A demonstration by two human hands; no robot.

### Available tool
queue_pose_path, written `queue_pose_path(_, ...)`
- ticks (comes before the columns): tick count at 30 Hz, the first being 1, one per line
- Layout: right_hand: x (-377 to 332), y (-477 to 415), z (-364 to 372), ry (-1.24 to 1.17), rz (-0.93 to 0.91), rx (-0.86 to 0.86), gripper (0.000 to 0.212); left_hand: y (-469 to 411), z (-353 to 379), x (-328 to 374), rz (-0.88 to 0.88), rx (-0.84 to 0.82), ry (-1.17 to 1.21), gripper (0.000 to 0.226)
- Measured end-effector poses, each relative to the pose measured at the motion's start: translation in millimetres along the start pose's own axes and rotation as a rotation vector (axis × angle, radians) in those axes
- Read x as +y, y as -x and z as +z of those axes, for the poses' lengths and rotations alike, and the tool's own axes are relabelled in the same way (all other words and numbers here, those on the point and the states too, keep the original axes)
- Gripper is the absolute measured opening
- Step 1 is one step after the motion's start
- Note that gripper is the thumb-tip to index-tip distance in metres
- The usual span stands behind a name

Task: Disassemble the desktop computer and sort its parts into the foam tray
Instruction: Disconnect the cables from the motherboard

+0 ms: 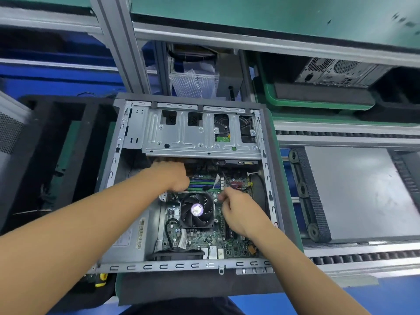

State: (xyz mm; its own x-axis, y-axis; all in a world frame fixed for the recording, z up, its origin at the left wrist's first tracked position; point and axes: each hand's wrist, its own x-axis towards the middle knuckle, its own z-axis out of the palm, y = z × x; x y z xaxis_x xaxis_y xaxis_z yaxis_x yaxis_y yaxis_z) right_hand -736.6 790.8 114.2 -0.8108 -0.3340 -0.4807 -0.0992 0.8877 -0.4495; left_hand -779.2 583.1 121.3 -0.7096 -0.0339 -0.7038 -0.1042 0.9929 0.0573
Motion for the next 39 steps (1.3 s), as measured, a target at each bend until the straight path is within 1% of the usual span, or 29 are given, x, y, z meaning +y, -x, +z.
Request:
queue_pose_path(1,-1.5,0.8,1.9,0.031,-0.056,-0.007,0.024,9.9,4.3,-2.9,0.042,0.005,0.004,0.053)
queue_pose_path(3,-5.0,1.5,6.0,0.084,-0.148,-0.027,0.043,30.0,13.4,-10.2,0.144,0.004,-0.078,0.060)
queue_pose_path(5,-9.5,0.0,8.6,0.106,-0.208,-0.045,0.069,45.9,17.6,-18.8,0.205,0.085,-0.236,0.050)
queue_pose_path(6,-11.5,-1.7,9.1,0.120,-0.228,-0.055,0.080,51.1,18.2,-21.7,0.203,0.121,-0.273,0.042)
queue_pose_path(8,-14.5,-6.6,8.9,0.215,-0.252,-0.100,0.095,58.1,21.1,-24.6,0.181,0.143,-0.250,0.031)
queue_pose_path(10,-16.2,-10.7,9.4,0.322,-0.256,-0.160,0.106,60.9,23.4,-24.5,0.171,0.153,-0.220,0.032)
queue_pose_path(12,-17.5,-13.4,13.0,0.391,-0.280,-0.152,0.114,59.6,25.5,-22.2,0.151,0.200,-0.263,0.033)
queue_pose_path(14,-20.2,-15.3,19.9,0.478,-0.338,-0.087,0.113,57.6,28.2,-14.8,0.095,0.218,-0.384,0.036)
queue_pose_path(16,-23.0,-17.8,26.0,0.535,-0.390,-0.035,0.106,55.0,33.3,-2.9,0.087,0.223,-0.504,0.040)
queue_pose_path(18,-24.8,-19.9,27.1,0.547,-0.417,-0.013,0.100,52.7,38.1,7.6,0.100,0.234,-0.538,0.029)
queue_pose_path(20,-23.8,-20.8,25.4,0.533,-0.425,-0.010,0.097,50.7,39.8,10.6,0.056,0.225,-0.485,0.012)
queue_pose_path(22,-23.4,-20.7,23.7,0.522,-0.425,-0.007,0.095,49.1,38.0,7.3,0.033,0.233,-0.451,0.005)
queue_pose_path(24,-23.0,-20.9,23.2,0.505,-0.418,-0.010,0.095,46.5,33.7,2.5,0.005,0.257,-0.394,0.015)
queue_pose_path(25,-22.8,-21.1,23.2,0.497,-0.415,-0.014,0.096,44.0,31.2,-0.3,-0.006,0.271,-0.340,0.017)
queue_pose_path(28,-21.2,-21.8,23.6,0.482,-0.412,-0.025,0.098,35.9,22.8,-7.8,0.018,0.280,-0.158,0.010)
queue_pose_path(30,-19.5,-22.5,24.1,0.462,-0.405,-0.029,0.100,28.6,17.8,-15.4,0.093,0.230,-0.090,0.007)
queue_pose_path(33,-17.0,-22.5,23.8,0.411,-0.377,-0.053,0.102,21.0,11.8,-26.9,0.176,0.131,-0.016,0.016)
queue_pose_path(36,-15.0,-22.2,23.4,0.383,-0.360,-0.068,0.104,17.2,7.5,-35.5,0.182,0.066,0.145,0.025)
queue_pose_path(39,-14.5,-22.0,22.9,0.361,-0.350,-0.078,0.105,15.9,7.6,-38.3,0.183,0.052,0.290,0.023)
